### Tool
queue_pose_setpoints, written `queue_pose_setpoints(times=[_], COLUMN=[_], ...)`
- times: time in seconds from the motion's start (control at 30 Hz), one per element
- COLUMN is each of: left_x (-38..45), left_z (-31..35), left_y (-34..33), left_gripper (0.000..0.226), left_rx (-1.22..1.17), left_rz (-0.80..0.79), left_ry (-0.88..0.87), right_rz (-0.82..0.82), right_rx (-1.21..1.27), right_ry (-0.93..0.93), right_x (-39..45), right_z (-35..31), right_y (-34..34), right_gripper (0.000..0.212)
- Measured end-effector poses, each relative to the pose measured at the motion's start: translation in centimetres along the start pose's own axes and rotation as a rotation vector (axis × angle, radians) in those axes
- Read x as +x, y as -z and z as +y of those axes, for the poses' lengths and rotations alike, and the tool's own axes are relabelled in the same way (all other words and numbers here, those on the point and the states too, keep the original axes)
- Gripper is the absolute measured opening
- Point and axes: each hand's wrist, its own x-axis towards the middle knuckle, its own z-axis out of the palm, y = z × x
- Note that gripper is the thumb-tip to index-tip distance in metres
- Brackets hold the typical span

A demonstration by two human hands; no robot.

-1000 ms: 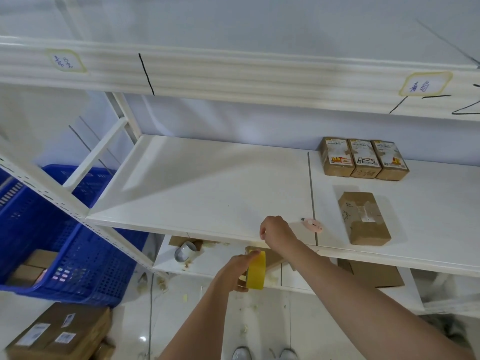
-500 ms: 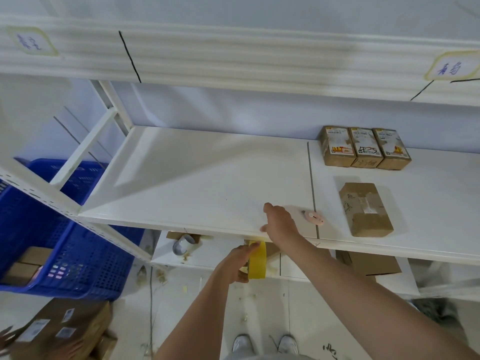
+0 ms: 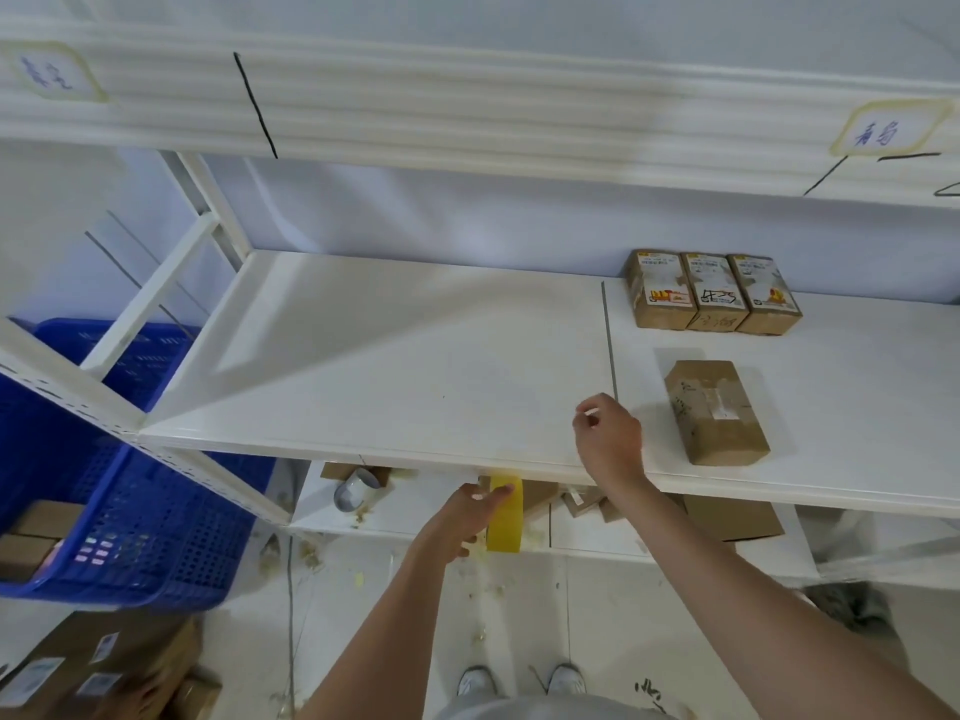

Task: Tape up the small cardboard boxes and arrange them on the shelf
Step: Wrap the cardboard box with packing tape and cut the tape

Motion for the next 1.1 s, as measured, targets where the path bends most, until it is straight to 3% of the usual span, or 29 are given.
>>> queue_pose_setpoints(times=[0.1,0.2,0.3,0.43,0.6,0.77,1.1], left_x=[0.1,-1.1,-2.2,-3.0,-2.0,-1.2,0.5], left_z=[0.2,1.5,3.5,4.6,2.9,1.3,2.6], left_y=[0.1,-0.4,-2.3,-6.1,-8.7,-9.8,-11.2], left_gripper=[0.06,0.023,0.018,0.02,0.02,0.013,0.019], left_rx=[0.121,-0.026,-0.107,-0.292,-0.341,-0.389,-0.665], left_rz=[0.231,0.486,0.38,0.177,0.072,0.05,0.094], left_ry=[-0.124,-0.308,-0.43,-0.391,-0.299,-0.179,-0.099], right_rz=[0.024,-0.02,-0.152,-0.343,-0.351,-0.408,-0.34], right_rx=[0.058,0.185,0.378,0.732,0.944,1.01,1.086], right_ry=[-0.164,-0.391,-0.557,-0.706,-0.806,-0.842,-0.951], right_x=[-2.3,-4.6,-5.2,-4.9,-3.8,-3.8,-3.4], right_z=[3.3,6.4,7.6,7.6,7.8,8.7,10.3], right_y=[1.4,1.4,0.8,-0.1,-1.0,-1.7,-2.6], right_gripper=[0.01,0.008,0.02,0.027,0.018,0.012,0.011])
